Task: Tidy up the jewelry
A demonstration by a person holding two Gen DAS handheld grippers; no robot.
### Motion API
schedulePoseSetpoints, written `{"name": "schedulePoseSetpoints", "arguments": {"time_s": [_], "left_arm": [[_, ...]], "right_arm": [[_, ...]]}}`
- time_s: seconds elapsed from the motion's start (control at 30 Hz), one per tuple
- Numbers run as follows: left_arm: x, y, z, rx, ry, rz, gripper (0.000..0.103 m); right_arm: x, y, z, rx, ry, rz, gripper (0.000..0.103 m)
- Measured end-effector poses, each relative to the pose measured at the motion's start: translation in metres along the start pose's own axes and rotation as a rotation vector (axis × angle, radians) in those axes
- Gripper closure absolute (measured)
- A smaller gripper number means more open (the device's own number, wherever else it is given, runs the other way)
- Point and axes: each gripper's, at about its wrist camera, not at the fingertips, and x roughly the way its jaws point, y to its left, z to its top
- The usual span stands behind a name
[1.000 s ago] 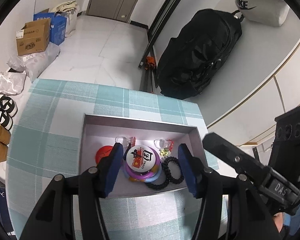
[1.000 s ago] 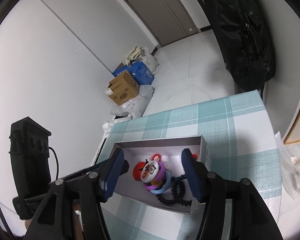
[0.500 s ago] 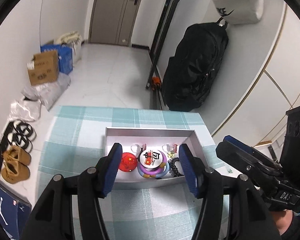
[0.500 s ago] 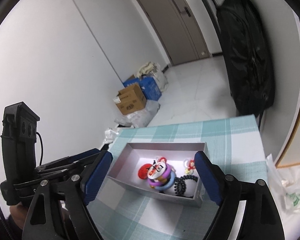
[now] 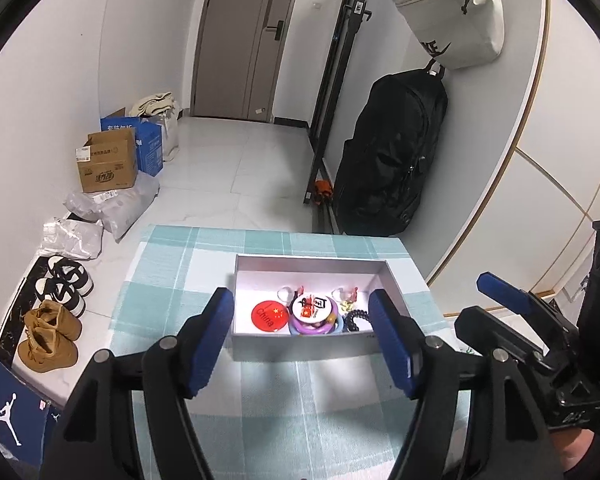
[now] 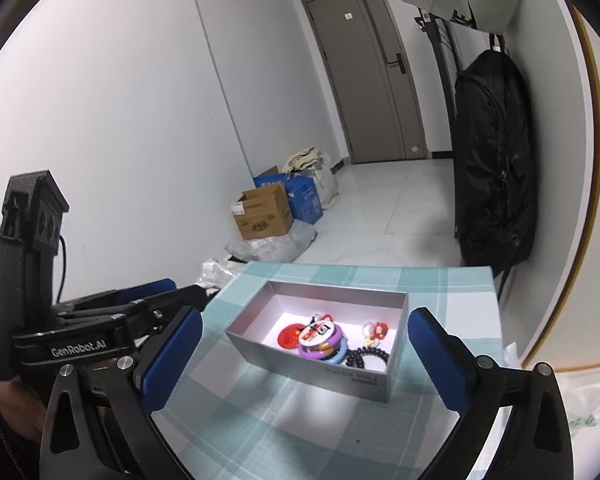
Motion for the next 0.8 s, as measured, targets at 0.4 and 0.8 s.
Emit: {"name": "schedulePoseSetpoints", "arguments": {"time_s": [0.4, 0.8], "left_arm": [[-0.009, -0.006, -0.014, 0.029, -0.027, 0.043, 0.03], [-0.009, -0.005, -0.014, 0.008, -0.016, 0.045, 0.029]], "right_arm": [[-0.016, 0.002, -0.005, -0.01, -0.033, -0.026, 0.0], [-0.013, 0.004, -0.008, -0.01, -0.02, -0.036, 0.0]]}}
